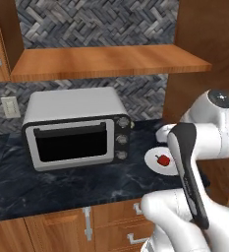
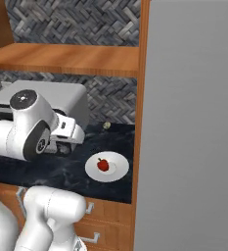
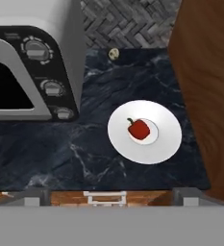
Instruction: Pick the bell pepper from the microwave and place it on plate located on the counter.
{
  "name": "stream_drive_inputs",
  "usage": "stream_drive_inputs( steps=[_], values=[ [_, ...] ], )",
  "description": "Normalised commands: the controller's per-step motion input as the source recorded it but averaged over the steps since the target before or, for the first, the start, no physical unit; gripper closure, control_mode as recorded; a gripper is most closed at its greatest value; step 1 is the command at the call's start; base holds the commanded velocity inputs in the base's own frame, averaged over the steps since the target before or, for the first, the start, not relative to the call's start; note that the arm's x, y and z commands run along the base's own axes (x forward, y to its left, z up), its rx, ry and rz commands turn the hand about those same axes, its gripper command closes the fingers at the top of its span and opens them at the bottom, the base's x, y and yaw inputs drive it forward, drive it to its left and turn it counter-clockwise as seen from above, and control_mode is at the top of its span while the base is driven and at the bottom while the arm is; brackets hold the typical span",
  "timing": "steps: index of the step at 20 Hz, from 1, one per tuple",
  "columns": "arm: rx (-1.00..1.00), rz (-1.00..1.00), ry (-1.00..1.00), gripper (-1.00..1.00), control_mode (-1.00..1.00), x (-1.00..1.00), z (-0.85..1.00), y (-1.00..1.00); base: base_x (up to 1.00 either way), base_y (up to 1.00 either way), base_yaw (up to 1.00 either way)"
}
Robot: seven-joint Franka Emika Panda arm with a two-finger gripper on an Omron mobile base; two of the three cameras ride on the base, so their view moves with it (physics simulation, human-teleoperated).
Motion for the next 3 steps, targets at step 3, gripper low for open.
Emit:
stream_drive_inputs(
  steps=[3],
  values=[
    [0.0,0.01,-0.07,-1.0,-1.0,-0.5,0.71,0.0,0.0,0.0,0.0]
  ],
)
